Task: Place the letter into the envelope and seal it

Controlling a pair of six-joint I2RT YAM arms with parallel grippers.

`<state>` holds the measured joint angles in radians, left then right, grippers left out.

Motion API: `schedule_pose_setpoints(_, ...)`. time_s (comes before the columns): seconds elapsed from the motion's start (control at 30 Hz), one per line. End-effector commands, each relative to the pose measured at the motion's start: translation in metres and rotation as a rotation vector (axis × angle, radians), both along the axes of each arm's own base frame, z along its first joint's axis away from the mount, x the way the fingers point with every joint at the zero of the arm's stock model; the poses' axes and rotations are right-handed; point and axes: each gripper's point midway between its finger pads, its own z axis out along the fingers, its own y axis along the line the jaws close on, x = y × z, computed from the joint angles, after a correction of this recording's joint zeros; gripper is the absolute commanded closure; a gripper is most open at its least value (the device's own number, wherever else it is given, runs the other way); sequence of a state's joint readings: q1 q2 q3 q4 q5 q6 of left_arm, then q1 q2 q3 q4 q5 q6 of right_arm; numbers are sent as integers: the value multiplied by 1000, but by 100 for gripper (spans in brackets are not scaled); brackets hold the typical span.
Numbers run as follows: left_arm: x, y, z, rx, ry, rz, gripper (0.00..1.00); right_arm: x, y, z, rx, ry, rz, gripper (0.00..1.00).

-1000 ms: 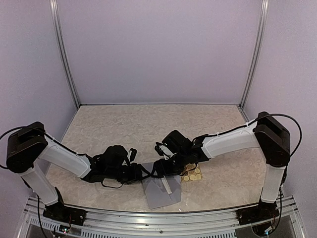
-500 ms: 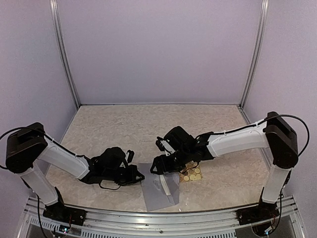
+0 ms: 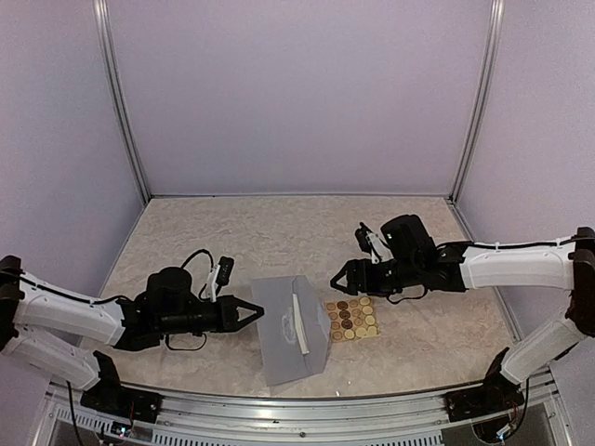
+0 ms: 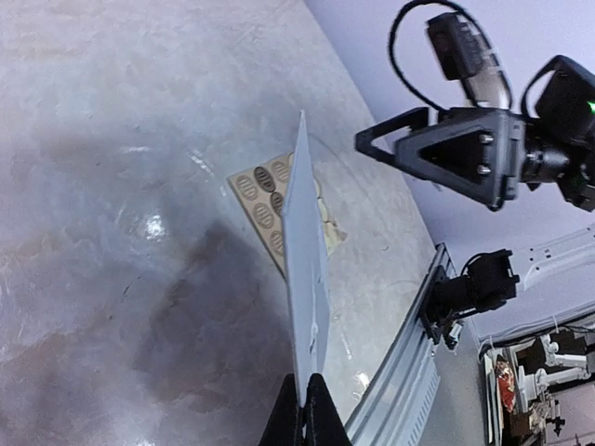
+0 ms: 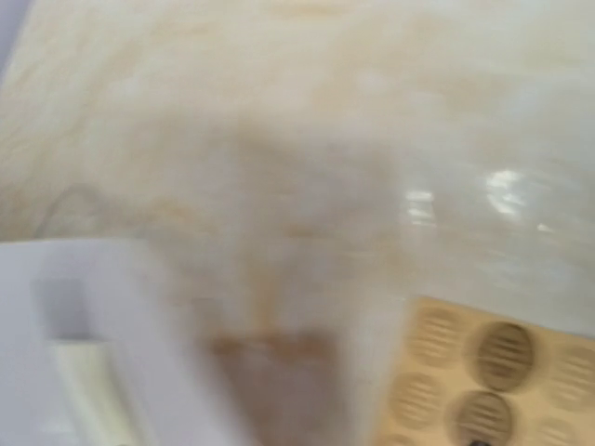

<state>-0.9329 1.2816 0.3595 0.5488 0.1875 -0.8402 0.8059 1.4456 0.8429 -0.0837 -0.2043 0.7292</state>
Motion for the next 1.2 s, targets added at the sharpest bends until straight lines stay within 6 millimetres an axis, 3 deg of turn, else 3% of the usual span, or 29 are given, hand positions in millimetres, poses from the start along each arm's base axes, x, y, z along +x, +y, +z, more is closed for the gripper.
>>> schedule_pose_setpoints(0.0,-13,-2,51,-113,-171,-90,100,4,-22,-4,9,5,-46,26)
schedule_pose_setpoints(0.13,-24,2,83,-188,-236,-135,100,6,-31,-10,3,9,-57,26)
schedule_pose_setpoints(0.27,-31,1,101,-231,-260,-177,100,-2,-17,-9,39,-9,53,26)
schedule_pose_setpoints(0.53,-29,-2,109,-248,-269,-178,100,-51,35,44,291,-97,420,21)
schedule_pose_setpoints(0.67,-29,-4,109,-256,-266,-183,100,-78,56,58,363,-113,560,21)
schedule_pose_setpoints(0.83,-26,-3,106,-249,-262,-170,100,-95,70,62,440,-88,637,21)
schedule_pose_setpoints(1.0,-27,-2,105,-252,-257,-170,100,-100,82,60,467,-70,658,22)
schedule_pose_setpoints(1.17,-27,-2,104,-254,-256,-173,100,-103,93,58,505,-46,667,38)
